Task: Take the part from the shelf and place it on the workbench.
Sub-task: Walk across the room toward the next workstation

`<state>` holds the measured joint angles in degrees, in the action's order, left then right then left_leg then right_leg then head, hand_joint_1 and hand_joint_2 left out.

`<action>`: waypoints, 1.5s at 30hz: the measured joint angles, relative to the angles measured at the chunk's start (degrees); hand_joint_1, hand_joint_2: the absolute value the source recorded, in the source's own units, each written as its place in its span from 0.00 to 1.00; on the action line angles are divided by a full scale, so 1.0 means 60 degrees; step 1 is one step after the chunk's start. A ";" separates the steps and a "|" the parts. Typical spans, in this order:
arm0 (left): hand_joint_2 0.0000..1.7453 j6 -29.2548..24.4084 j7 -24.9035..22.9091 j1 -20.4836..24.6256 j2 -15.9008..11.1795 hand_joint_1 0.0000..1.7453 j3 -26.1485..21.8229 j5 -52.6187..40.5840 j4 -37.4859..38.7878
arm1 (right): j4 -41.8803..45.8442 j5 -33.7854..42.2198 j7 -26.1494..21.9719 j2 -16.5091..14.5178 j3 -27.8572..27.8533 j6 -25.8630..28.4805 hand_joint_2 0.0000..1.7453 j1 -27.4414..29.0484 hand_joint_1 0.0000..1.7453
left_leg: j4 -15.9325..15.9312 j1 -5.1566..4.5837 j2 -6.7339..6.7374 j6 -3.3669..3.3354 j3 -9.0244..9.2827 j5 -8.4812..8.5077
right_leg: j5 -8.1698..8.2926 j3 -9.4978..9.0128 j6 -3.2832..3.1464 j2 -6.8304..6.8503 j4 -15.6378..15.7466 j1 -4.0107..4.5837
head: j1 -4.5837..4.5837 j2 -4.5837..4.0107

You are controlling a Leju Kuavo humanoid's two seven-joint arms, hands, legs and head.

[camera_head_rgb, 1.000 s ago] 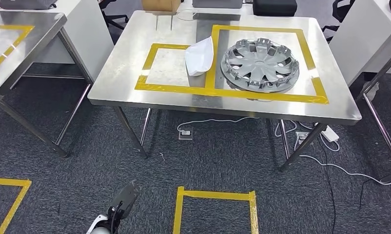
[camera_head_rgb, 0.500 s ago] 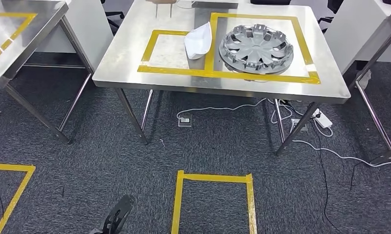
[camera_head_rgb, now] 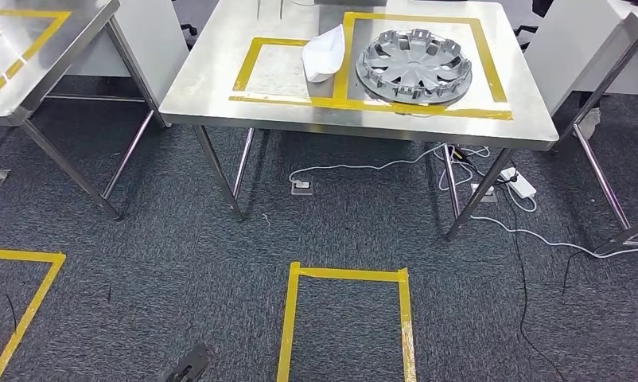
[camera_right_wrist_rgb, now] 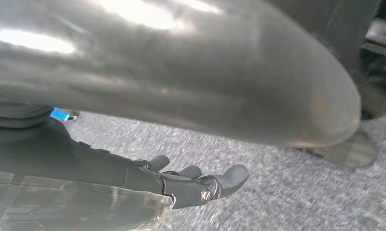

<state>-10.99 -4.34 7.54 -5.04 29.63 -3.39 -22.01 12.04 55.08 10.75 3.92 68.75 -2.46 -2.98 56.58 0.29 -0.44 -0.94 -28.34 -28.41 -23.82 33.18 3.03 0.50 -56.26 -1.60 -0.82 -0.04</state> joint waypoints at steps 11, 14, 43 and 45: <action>0.00 0.0065 0.0000 -0.0012 -0.0042 0.00 0.0314 -0.0080 0.0329 | -0.0004 -0.0061 0.0078 0.0017 0.0002 0.0097 0.00 -0.0048 0.00 | -0.0037 -0.0126 0.0110 -0.0425 -0.1045 0.0913 | -0.1131 -0.0024 0.0123 -0.0030 -0.1902 0.0030 | 0.0061 0.0000; 0.00 0.0058 0.0055 -0.0004 -0.0033 0.00 0.0345 -0.0080 0.0353 | -0.0004 -0.0144 0.0095 0.0045 0.0005 0.0095 0.00 -0.0146 0.00 | 0.0112 -0.0163 0.0117 -0.0295 -0.1343 0.1145 | -0.1100 -0.1149 -0.0010 -0.0036 -0.0123 0.0112 | 0.0049 0.0000; 0.00 -0.0102 0.0411 0.0019 0.0084 0.00 0.0439 -0.0168 0.0764 | -0.0014 -0.0324 0.0315 0.0034 0.0046 0.0071 0.00 -0.0279 0.00 | -0.0056 -0.0065 0.0132 -0.0302 -0.1431 0.1328 | -0.0866 -0.0750 0.0082 -0.0042 -0.1141 0.0024 | 0.0088 0.0000; 0.00 -0.0112 0.0413 0.0020 0.0092 0.00 0.0446 -0.0183 0.0768 | -0.0013 -0.0312 0.0339 0.0021 0.0046 0.0139 0.00 -0.0321 0.00 | 0.0003 -0.0067 0.0149 -0.0186 -0.1623 0.1561 | -0.1228 -0.1451 -0.0086 -0.0048 0.0045 0.0090 | 0.0077 0.0000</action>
<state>-11.66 -1.86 7.66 -4.49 32.31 -4.49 -17.40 11.97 53.21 12.79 4.04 69.02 -1.62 -4.90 56.59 -0.11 0.45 -2.06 -38.08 -19.04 -31.19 24.48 2.51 0.21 -55.99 -1.06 -0.36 -0.04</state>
